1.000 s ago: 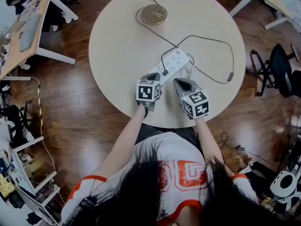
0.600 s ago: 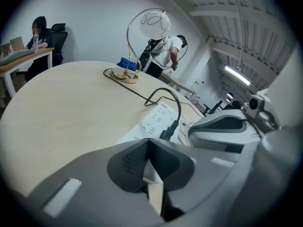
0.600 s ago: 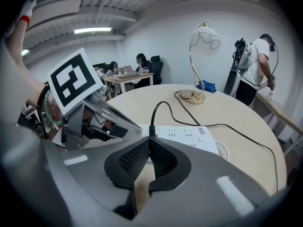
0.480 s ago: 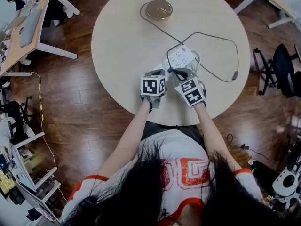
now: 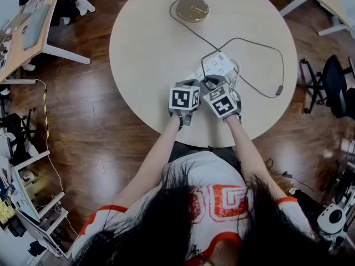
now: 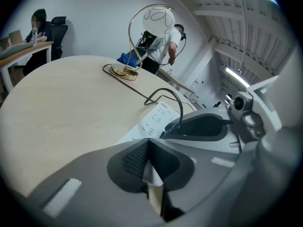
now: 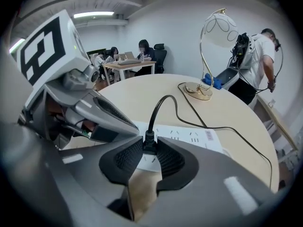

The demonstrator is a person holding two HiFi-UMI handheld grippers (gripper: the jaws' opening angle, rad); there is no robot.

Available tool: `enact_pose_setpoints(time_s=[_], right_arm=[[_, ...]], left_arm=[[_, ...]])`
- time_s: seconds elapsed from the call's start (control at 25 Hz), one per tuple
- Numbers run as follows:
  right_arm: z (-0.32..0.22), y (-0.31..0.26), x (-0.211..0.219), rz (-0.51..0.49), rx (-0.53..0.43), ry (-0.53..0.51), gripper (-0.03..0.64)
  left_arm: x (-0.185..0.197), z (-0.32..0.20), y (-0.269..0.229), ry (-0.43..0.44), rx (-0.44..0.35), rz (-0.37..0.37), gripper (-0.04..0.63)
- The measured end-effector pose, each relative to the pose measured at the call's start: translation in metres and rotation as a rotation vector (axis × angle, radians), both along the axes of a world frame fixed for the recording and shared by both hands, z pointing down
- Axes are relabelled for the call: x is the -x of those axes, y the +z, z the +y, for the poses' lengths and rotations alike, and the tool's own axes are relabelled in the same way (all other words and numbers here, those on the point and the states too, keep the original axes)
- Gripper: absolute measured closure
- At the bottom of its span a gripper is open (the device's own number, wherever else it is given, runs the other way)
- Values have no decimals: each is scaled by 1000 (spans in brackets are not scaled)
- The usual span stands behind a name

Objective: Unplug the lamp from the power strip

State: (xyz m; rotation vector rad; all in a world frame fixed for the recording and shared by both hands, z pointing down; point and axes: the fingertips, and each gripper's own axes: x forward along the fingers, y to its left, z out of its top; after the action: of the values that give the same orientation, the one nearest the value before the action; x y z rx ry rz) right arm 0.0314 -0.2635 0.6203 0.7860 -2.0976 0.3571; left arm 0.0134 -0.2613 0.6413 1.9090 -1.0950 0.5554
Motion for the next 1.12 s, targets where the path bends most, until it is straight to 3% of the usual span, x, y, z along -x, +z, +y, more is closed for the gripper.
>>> enact_pose_setpoints(time_s=[0.32, 0.52, 0.8, 1.12], right_arm=[[-1, 0, -2, -38, 20, 47, 529], [-8, -31, 4, -192, -18, 114, 529], [-6, -42, -27, -194, 15, 187, 528], [25, -12, -51, -106, 139, 193, 528]], left_arm=[[0, -1, 0, 9, -4, -2, 595], [0, -1, 2, 5, 1, 8, 595], [-2, -1, 4, -5, 5, 23, 595], [0, -4, 4, -23, 2, 27, 595]])
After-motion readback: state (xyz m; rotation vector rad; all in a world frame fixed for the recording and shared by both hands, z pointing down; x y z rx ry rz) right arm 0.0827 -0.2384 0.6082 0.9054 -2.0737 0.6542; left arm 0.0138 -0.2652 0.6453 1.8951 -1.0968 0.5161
